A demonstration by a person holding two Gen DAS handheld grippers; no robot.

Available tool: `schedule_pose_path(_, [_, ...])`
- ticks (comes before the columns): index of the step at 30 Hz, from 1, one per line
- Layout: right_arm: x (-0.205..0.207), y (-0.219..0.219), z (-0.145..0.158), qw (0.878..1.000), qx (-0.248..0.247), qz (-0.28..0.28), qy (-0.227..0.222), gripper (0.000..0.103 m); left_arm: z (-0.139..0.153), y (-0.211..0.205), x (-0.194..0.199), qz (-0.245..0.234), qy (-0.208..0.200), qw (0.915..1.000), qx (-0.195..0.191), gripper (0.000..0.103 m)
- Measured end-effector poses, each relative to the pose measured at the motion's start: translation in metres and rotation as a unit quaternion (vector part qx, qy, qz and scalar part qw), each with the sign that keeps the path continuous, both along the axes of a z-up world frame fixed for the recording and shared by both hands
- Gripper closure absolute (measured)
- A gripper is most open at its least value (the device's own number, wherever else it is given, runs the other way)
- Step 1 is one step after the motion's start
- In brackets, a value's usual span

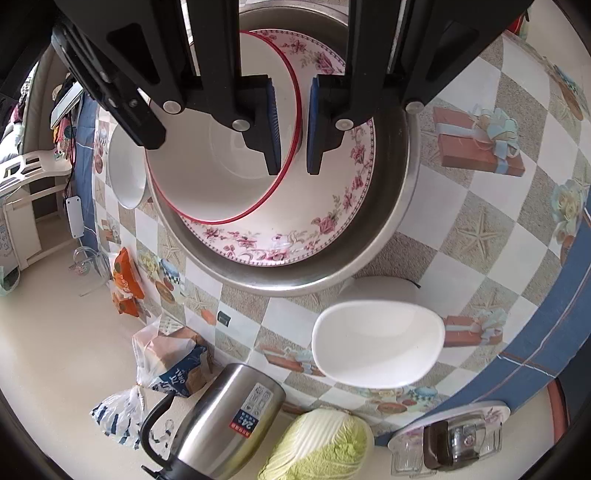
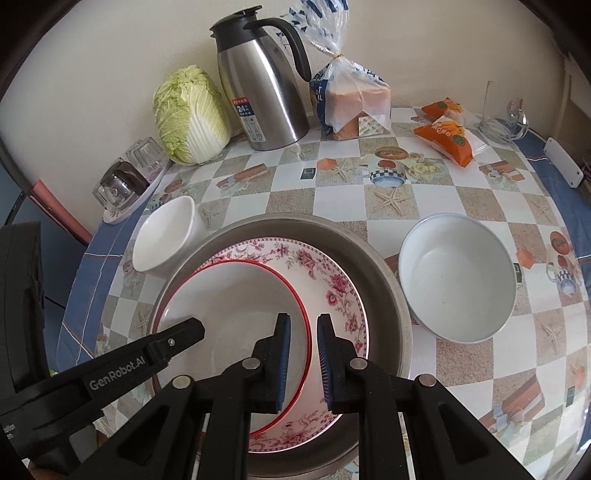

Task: Organize plates and bowls
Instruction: 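Lower the red-rimmed bowl onto the pink-floral plate with both grippers, then open both grippers and release the red-rimmed bowl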

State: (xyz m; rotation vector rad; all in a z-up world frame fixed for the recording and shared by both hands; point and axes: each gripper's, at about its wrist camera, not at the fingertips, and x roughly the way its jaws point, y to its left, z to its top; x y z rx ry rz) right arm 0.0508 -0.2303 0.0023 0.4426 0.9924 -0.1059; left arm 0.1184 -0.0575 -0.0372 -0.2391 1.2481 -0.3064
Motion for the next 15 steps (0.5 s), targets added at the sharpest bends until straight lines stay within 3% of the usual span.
schedule_pose_path(2, [-0.003, -0.003, 0.007, 1.000, -0.002, -0.005, -0.005, 0.086, 0.006, 0.001, -0.002, 0.001, -0.009, 1.0000, 0.004, 0.088])
schedule_pose_path(4, [-0.006, -0.006, 0.013, 1.000, -0.005, -0.008, -0.010, 0.086, 0.011, 0.002, -0.004, 0.003, -0.015, 0.9999, 0.006, 0.077])
schedule_pose_path(6, [-0.009, -0.009, 0.017, 1.000, -0.007, -0.012, -0.011, 0.086, 0.016, 0.003, -0.005, 0.005, -0.022, 0.9997, 0.003, 0.053])
schedule_pose_path(10, [-0.013, -0.014, 0.019, 1.000, -0.014, -0.021, -0.003, 0.085, 0.025, 0.004, -0.008, 0.009, -0.035, 0.9993, 0.011, 0.047])
schedule_pose_path(15, [-0.016, -0.019, 0.016, 0.999, -0.020, -0.028, 0.011, 0.071, 0.026, 0.008, -0.008, 0.024, -0.038, 0.9987, 0.025, 0.033])
